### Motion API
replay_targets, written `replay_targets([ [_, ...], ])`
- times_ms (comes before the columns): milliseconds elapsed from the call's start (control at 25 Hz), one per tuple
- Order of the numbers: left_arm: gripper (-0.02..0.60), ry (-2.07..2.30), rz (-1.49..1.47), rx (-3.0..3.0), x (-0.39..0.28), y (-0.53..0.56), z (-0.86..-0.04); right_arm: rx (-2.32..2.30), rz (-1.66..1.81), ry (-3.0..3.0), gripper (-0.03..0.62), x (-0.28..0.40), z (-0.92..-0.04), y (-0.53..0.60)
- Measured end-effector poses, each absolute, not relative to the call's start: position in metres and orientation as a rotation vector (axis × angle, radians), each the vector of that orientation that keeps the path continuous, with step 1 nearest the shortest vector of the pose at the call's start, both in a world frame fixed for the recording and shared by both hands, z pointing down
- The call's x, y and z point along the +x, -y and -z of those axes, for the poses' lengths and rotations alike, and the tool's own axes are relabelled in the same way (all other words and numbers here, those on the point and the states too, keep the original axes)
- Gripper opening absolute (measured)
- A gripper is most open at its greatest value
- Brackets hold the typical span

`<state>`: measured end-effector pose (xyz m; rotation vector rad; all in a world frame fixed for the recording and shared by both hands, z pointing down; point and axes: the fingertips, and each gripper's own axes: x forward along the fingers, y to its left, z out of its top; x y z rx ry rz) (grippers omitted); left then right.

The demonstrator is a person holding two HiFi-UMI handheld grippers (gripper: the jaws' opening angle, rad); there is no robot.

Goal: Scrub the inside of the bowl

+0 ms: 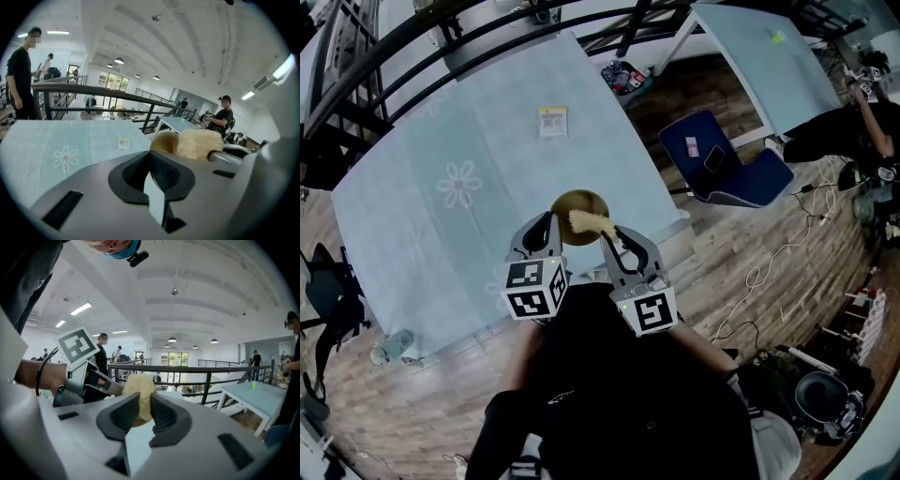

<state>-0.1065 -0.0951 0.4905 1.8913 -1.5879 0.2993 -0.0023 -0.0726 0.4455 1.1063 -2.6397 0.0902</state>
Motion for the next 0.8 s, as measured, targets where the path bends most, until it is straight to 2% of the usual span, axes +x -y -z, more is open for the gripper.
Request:
replay_targets([
  [280, 0.021, 1.625, -0.35, 1.965, -0.099, 0.083, -0.473, 1.051, -0.03, 2.624, 0.075, -0.022, -0.45, 0.07],
  [800, 0.021, 1.623, -0.4, 1.965, -0.086, 0.075, -0.483, 1.175, 0.023, 2.468, 0.072, -0.009, -0.462, 0.082],
])
